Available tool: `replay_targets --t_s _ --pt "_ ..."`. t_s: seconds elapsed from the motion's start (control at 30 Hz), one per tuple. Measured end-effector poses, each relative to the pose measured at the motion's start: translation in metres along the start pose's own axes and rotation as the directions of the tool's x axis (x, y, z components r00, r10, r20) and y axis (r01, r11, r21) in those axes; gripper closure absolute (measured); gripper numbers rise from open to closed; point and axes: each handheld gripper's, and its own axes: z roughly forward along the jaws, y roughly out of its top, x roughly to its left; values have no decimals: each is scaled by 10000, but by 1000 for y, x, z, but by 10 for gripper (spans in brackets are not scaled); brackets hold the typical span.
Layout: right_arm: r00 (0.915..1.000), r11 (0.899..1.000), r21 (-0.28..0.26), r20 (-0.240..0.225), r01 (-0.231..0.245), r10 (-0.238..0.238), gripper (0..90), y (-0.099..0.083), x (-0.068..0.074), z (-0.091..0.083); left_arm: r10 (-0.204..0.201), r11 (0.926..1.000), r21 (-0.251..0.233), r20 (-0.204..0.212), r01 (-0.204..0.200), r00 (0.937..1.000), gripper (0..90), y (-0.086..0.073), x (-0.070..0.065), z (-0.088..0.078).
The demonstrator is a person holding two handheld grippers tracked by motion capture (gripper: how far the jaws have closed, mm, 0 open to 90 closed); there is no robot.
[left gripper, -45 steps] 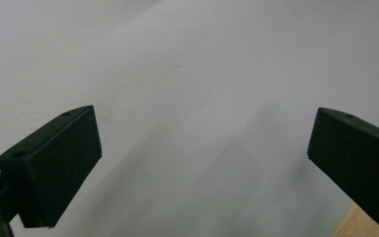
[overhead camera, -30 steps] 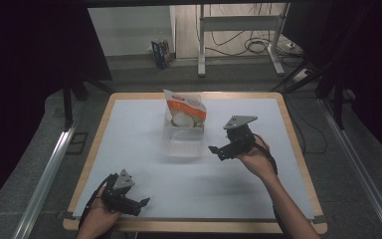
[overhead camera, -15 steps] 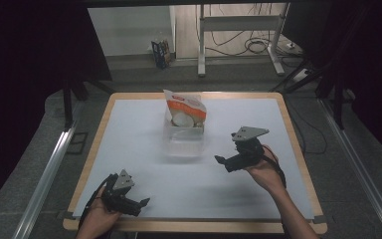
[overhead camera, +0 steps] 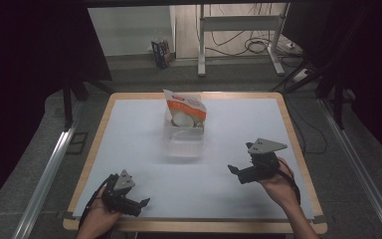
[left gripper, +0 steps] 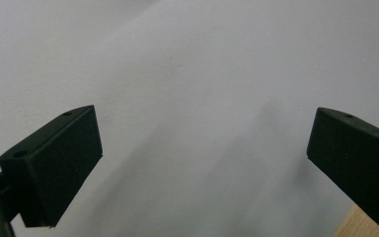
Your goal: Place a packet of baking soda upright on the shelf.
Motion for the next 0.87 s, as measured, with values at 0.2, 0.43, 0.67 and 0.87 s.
replay_targets --t_s 0.2,0.43,0.67,0.87 --pt "9990 9997 6 363 -249 248 14 -17 -1 -15 -6 10000 8 -43 6 10000 6 0 -1 1" --pt "9947 9983 70 856 -577 569 14 -39 -2 -32 4 10000 41 -62 -4 10000 7 0 -1 1" --pt "9890 9951 373 1201 -915 864 15 -60 -5 -39 14 10000 54 -81 -14 10000 8 0 -1 1" --pt "9873 9931 392 1189 -1108 1054 11 -65 -7 -41 3 10000 82 -91 -2 10000 8 1 -1 2"
